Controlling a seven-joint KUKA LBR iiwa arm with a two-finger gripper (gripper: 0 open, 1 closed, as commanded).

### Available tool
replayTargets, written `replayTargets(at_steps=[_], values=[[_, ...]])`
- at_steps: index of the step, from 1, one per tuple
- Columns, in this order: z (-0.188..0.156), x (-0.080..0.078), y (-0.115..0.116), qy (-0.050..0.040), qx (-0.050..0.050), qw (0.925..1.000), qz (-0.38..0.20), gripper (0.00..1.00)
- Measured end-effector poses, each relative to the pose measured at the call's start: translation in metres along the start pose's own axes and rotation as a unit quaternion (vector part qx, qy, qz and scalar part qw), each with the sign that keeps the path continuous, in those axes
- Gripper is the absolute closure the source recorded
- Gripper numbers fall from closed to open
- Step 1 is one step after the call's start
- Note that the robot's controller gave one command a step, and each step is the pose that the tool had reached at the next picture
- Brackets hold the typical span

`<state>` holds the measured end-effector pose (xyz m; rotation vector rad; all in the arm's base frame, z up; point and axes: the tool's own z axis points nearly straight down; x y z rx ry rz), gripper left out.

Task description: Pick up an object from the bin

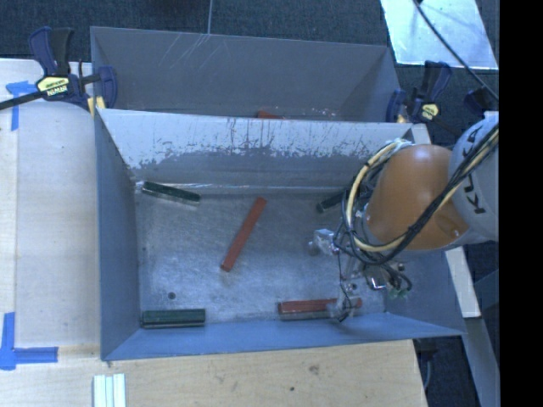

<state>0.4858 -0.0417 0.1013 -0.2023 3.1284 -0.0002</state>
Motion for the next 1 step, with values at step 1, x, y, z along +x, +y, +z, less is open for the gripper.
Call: replayTargets(at_steps=[1], values=[[0.0014,-0.0077,0.0047,-0.0009,0.001,0.9997,-0.026,0.0]])
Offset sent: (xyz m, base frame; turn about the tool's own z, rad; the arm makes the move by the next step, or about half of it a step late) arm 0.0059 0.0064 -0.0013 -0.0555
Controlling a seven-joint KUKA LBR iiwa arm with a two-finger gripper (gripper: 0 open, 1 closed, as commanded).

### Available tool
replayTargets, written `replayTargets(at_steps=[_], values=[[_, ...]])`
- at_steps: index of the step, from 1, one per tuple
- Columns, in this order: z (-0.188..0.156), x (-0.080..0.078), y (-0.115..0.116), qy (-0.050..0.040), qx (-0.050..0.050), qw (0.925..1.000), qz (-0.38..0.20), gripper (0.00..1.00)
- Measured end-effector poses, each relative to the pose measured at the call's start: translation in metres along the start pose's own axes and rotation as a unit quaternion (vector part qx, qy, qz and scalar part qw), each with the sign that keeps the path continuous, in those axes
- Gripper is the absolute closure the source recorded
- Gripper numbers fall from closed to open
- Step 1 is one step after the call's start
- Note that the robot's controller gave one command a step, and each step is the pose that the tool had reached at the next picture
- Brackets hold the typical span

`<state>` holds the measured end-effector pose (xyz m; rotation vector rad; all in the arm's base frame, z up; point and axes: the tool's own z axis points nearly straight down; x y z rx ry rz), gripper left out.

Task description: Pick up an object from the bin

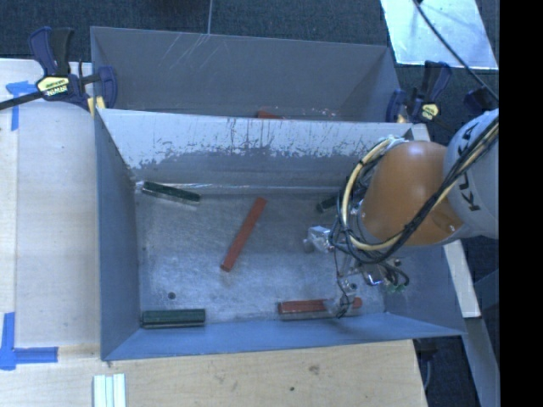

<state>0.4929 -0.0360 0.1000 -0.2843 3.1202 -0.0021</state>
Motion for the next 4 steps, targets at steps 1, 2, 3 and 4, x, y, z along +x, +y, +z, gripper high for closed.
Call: replayTargets(at_steps=[1,2,3,4], values=[[0.029,0.007,0.007,-0.0008,0.0,0.9997,0.023,0.0],[0.029,0.006,0.007,0.0015,0.0,0.9998,0.022,0.0],[0.027,0.005,0.007,0.0,0.0,0.9998,0.022,1.0],[-0.023,0.002,0.006,0.0005,0.0,0.9998,0.02,1.0]])
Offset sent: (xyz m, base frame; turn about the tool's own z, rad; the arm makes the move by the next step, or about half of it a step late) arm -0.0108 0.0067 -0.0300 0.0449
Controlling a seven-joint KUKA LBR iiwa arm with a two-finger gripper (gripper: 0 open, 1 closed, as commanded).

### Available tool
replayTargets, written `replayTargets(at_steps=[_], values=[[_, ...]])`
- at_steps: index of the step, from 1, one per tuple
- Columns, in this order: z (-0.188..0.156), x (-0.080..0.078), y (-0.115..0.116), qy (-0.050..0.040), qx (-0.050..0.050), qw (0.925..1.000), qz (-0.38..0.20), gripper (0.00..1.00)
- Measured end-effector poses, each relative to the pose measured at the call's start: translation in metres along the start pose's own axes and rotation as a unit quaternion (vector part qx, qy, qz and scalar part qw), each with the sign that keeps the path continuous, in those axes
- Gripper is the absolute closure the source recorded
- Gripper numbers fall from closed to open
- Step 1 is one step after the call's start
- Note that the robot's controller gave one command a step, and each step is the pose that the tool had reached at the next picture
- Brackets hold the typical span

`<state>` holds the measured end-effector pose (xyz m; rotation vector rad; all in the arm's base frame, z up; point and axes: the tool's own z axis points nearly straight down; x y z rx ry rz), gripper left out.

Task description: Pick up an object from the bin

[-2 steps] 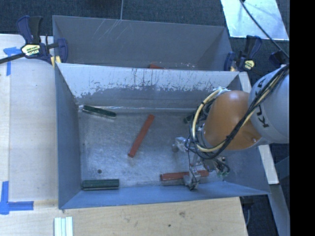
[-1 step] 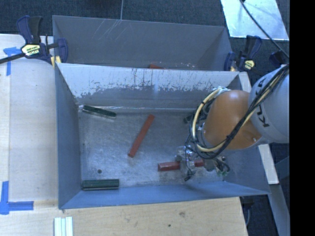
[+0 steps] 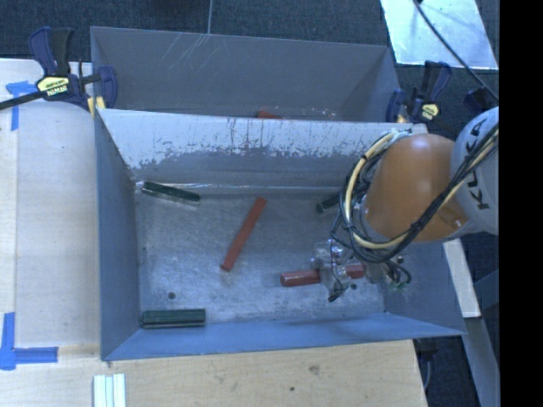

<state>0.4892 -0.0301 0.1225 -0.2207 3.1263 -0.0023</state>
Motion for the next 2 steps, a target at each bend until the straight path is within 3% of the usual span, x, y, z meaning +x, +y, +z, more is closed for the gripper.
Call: replayTargets(at_steps=[2], values=[[-0.053,-0.003,-0.001,0.0001,0.0,1.0,-0.001,1.0]])
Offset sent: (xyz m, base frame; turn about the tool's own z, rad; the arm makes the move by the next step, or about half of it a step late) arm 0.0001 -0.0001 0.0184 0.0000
